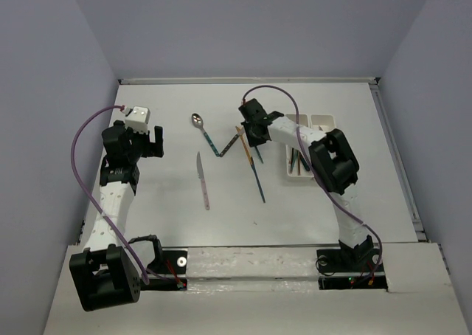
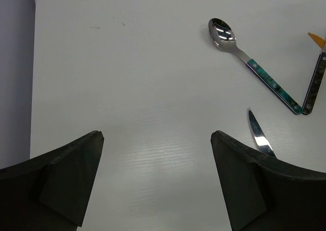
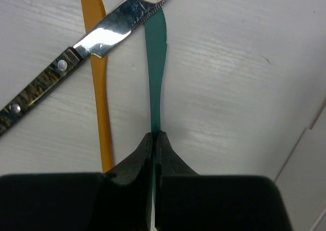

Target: Sort the eating utensils into containers

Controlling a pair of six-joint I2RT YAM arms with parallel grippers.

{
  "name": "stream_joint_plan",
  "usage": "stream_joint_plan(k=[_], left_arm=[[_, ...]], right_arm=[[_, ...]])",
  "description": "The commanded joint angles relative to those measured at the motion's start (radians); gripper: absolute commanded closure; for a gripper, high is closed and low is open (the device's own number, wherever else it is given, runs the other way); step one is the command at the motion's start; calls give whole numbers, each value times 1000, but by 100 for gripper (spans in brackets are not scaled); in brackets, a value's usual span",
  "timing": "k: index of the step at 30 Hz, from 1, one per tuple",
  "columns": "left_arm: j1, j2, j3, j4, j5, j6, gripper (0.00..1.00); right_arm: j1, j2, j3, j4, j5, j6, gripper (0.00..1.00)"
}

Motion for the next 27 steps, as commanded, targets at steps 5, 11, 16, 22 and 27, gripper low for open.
stream_joint_plan(k=[5, 11, 16, 22, 27], left_arm=[[8, -27, -7, 41, -7, 12, 1], [6, -34, -6, 43, -4, 9, 1], [8, -37, -3, 40, -4, 7, 1], [6, -44, -3, 35, -4, 7, 1], [8, -41, -4, 37, -2, 9, 1]], right_arm=[[-13, -458, -133, 98, -68, -15, 100], [-56, -670, -239, 35, -44, -39, 100], [-75, -710, -335, 52, -149, -35, 100], [-75, -536, -337, 23, -281, -104, 69], [-75, -371, -302, -29, -196, -140, 56]])
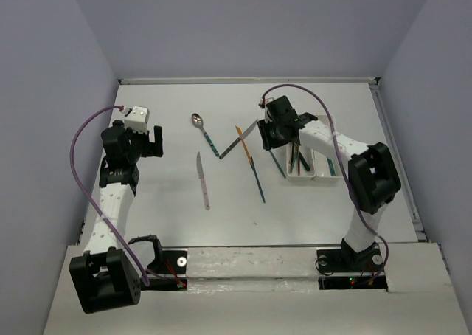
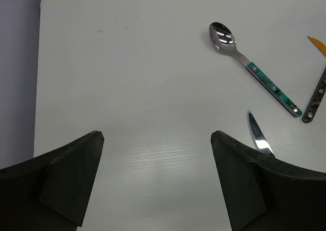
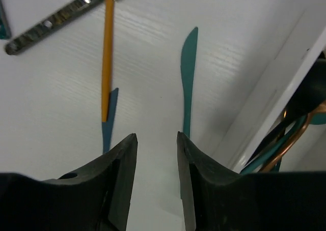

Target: Sort the eating utensils into containers

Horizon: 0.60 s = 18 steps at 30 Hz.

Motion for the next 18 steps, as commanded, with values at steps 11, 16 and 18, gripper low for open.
stream_joint_plan(k=[11, 16, 18], left_arm=[[8, -16, -4, 40, 4, 10, 1], [8, -19, -6, 40, 6, 10, 1], [8, -19, -4, 42, 11, 9, 1]], right_arm=[[7, 284, 150, -169, 189, -40, 54], [7, 316, 129, -202, 124, -21, 58], [7, 313, 109, -209, 95, -19, 60]])
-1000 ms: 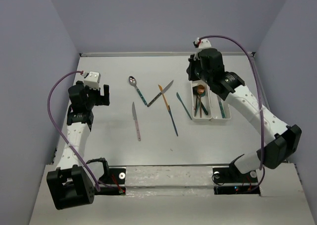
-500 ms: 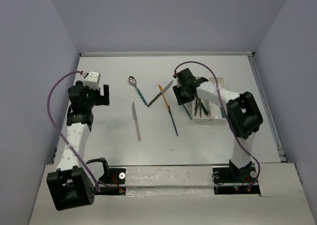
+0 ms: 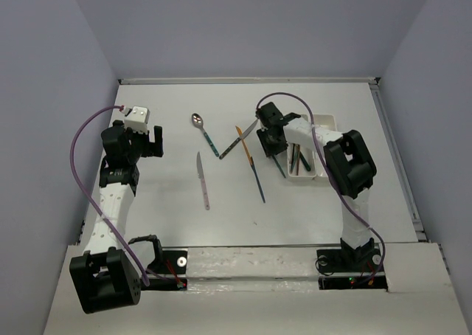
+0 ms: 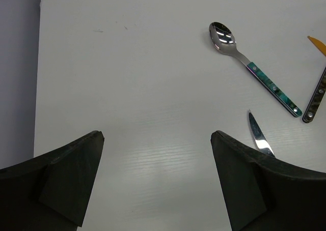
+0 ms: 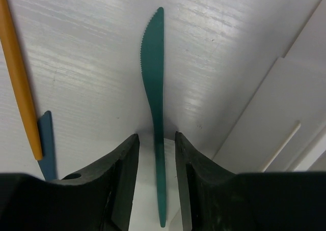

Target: Sort the eating utensils into containers

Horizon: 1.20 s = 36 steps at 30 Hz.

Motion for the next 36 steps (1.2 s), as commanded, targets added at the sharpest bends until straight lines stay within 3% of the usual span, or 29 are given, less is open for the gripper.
stream_joint_plan(k=[1, 4, 7, 8, 14, 19, 28, 30, 33, 34, 36], left_arm=[[8, -18, -4, 41, 10, 9, 1], [8, -20, -6, 41, 12, 10, 1], [8, -24, -4, 41, 10, 9, 1], [8, -27, -6, 41, 9, 9, 1], [9, -35, -9, 40, 6, 13, 1], [9, -31, -9, 43, 6, 12, 1], [9, -31, -9, 43, 4, 13, 1], [9, -32, -9, 41, 2, 13, 1], [9, -38, -9, 41, 4, 13, 1], [9, -40, -9, 41, 6, 13, 1], [9, -41, -9, 43, 9, 13, 1]], right_arm=[[3, 19, -26, -79, -54, 8, 62], [24, 20, -50, -82, -89, 4, 70], [56, 37, -64, -63, -81, 13, 98], [56, 38, -70, -53, -80, 19, 100], [66, -66, -116, 111, -94, 84, 100], [66, -273, -164, 236, -195, 105, 100], [66, -412, -133, 247, -177, 98, 100], [41, -454, -118, 211, -87, 87, 100], [-97, -517, -130, 188, -81, 71, 100], [-194, -526, -141, 188, -74, 58, 100], [-278, -534, -179, 181, 9, 36, 100]])
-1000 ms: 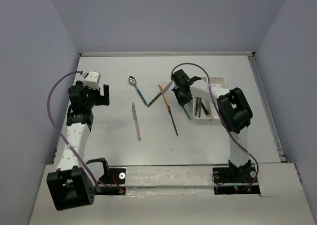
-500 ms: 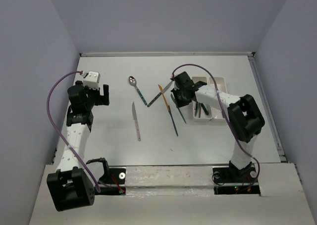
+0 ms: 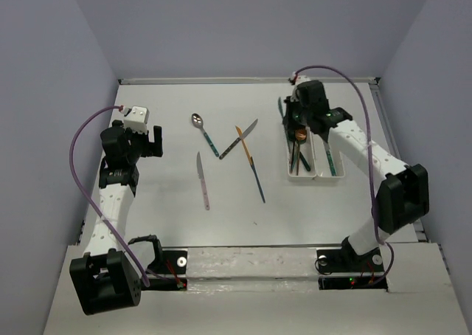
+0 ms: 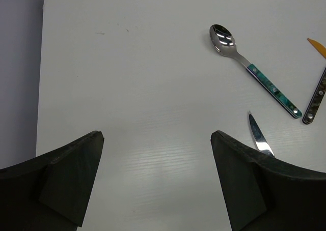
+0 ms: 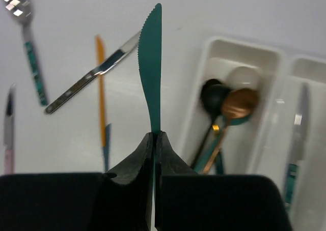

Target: Sort the eating utensils into containers

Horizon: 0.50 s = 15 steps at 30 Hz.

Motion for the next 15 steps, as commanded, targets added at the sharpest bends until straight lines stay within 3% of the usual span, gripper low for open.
stream_joint_plan(k=[1, 5, 11, 15], left_arm=[[8, -33, -10, 43, 10, 13, 1], [8, -27, -10, 47, 14, 13, 1], [8, -37, -13, 38, 16, 27, 1], [1, -27, 16, -23, 112, 61, 5]], right_arm=[[-245, -60, -27, -15, 174, -57, 100], [-351, -31, -69, -19, 168, -66, 100], [-360, 61, -69, -10, 194, -69, 100], [-360, 118, -95, -12, 153, -84, 100]])
